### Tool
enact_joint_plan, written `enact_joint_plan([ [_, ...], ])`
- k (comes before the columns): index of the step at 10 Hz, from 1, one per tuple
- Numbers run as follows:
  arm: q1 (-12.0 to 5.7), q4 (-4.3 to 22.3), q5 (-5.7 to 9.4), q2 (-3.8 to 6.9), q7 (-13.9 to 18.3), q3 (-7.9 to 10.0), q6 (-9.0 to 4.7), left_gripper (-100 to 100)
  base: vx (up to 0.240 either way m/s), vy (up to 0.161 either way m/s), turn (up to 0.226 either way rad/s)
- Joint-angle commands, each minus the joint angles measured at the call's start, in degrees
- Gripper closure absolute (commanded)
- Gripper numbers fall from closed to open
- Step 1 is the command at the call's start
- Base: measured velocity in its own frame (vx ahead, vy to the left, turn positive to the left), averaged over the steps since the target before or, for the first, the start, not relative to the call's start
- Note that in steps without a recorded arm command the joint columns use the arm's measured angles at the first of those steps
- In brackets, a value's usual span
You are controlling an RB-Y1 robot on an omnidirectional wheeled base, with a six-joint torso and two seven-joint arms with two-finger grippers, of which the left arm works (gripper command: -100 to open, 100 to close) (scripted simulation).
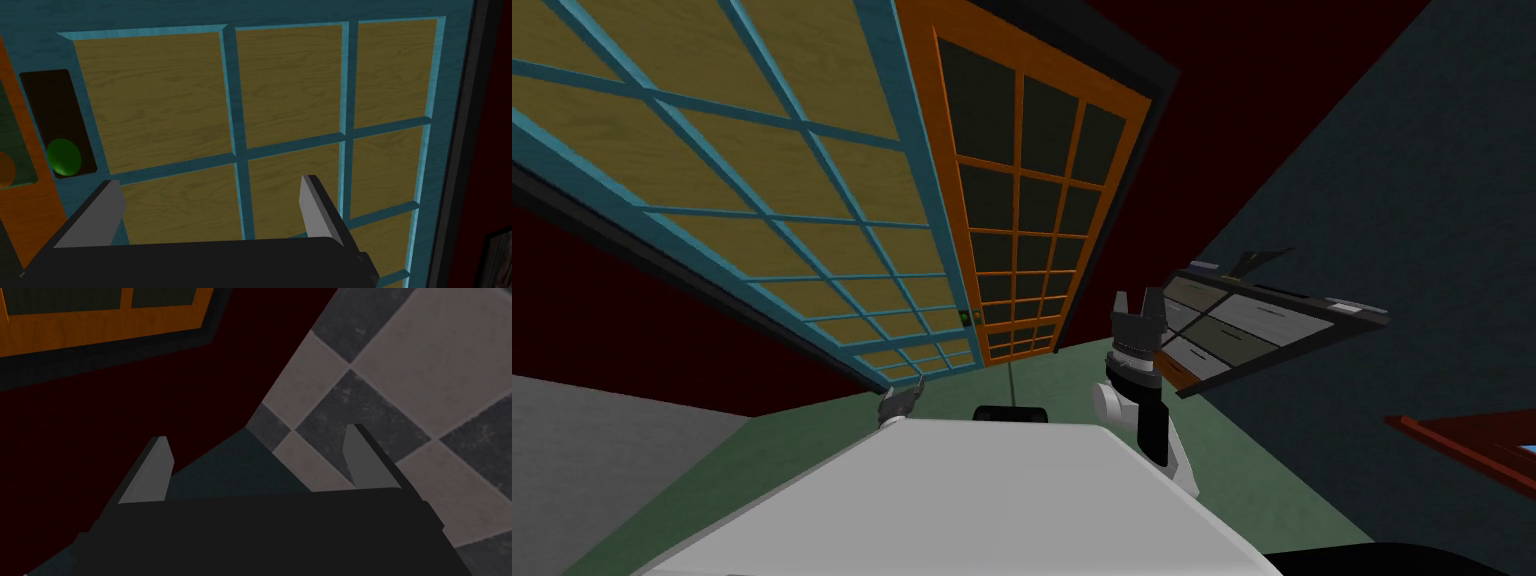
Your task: Pull the door open
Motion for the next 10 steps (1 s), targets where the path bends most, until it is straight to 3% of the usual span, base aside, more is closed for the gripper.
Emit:
enact_joint_plan([
  [1,-1.85,1.2,0.05,-0.55,-0.6,-0.13,-1.22,-100,0.194,0.051,-0.128],
  [3,-4.12,0.6,-0.13,-1.34,-0.9,-0.84,-1.39,-100,0.217,0.042,-0.13],
  [6,-4.9,0.4,-0.19,-1.61,-0.9,-1.1,-1.45,-100,0.102,0.019,-0.049],
  [8,-6.91,-0.1,-0.39,-2.27,-1.1,-1.81,-1.61,-100,0.141,0.023,-0.113],
  [10,-7.75,-0.4,-0.49,-2.53,-1.1,-2.15,-1.69,-100,0.109,0.033,-0.041],
])
